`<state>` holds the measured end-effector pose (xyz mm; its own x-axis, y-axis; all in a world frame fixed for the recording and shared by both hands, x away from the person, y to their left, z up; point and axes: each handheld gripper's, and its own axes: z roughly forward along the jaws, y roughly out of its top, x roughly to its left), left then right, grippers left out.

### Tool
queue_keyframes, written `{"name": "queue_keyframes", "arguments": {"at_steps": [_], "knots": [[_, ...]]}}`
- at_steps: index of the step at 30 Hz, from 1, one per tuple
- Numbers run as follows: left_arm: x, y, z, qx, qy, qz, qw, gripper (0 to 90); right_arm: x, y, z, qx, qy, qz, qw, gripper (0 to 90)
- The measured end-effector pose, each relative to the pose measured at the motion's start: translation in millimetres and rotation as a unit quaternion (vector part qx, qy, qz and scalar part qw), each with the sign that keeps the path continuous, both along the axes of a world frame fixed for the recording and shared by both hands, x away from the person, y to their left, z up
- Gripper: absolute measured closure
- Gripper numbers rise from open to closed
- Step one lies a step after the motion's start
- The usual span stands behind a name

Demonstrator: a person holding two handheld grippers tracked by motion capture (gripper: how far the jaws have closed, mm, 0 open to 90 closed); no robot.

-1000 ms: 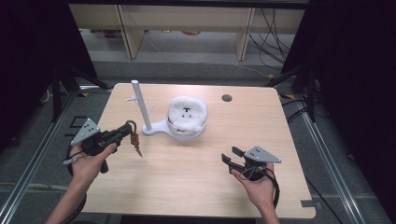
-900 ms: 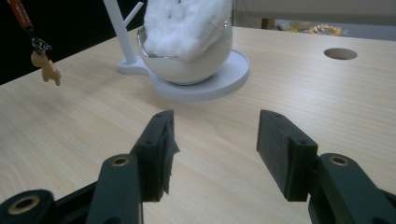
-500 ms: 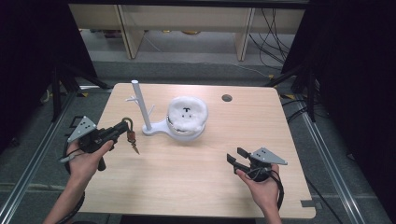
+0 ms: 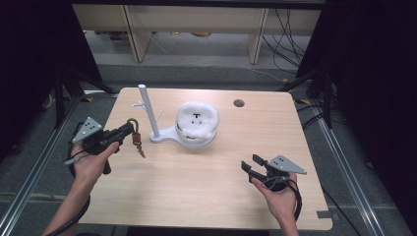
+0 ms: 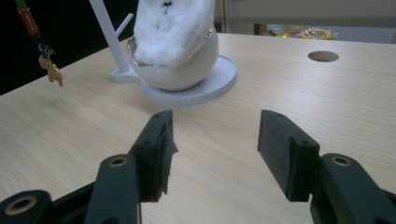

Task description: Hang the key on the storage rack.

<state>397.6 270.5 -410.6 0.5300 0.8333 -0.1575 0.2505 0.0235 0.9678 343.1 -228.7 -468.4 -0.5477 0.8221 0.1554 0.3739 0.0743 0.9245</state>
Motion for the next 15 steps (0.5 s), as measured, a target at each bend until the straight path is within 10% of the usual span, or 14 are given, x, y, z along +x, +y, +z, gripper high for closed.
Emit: {"name": "queue_keyframes", "arguments": {"at_steps": [15], "knots": [[16.5,-0.8,0.5,0.006,0.007,0.004,0.9999,84.0,-3.7,-1.6,1.5,0.003,0.001,-0.005,1.0,46.1]]}}
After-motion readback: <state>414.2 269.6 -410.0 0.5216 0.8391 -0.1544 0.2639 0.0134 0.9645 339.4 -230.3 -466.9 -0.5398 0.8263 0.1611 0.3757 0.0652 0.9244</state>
